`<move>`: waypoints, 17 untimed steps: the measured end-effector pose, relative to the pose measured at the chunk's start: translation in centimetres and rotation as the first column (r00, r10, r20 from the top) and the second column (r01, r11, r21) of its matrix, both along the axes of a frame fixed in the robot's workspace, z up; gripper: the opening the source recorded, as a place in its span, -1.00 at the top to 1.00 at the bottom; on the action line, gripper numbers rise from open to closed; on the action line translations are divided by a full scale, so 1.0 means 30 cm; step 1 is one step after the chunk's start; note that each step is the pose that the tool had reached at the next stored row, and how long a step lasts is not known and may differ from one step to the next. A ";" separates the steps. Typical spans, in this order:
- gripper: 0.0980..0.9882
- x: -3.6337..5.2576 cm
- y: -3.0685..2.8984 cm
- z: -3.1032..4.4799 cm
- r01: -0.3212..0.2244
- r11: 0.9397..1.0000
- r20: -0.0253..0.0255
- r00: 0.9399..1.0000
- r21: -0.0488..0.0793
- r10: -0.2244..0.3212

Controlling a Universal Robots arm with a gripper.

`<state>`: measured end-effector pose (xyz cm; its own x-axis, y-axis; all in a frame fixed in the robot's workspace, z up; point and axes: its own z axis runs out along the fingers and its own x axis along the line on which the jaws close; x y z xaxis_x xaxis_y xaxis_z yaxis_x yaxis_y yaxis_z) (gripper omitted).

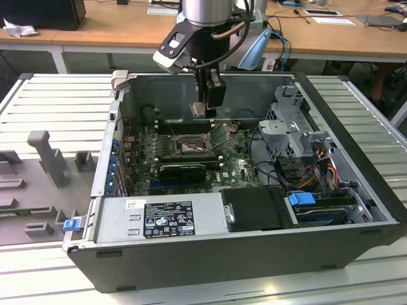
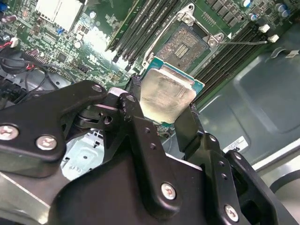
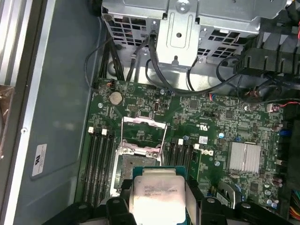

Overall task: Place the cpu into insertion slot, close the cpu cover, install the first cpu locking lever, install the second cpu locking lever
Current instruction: 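Place the cpu into insertion slot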

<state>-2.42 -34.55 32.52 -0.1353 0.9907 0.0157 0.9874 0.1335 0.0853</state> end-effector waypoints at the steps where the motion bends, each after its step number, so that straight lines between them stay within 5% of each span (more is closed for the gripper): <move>1: 0.03 0.000 0.000 -0.006 0.000 1.000 0.000 1.000 0.000 0.000; 17: 0.03 0.000 0.003 -0.125 0.059 0.998 0.000 0.998 -0.001 -0.059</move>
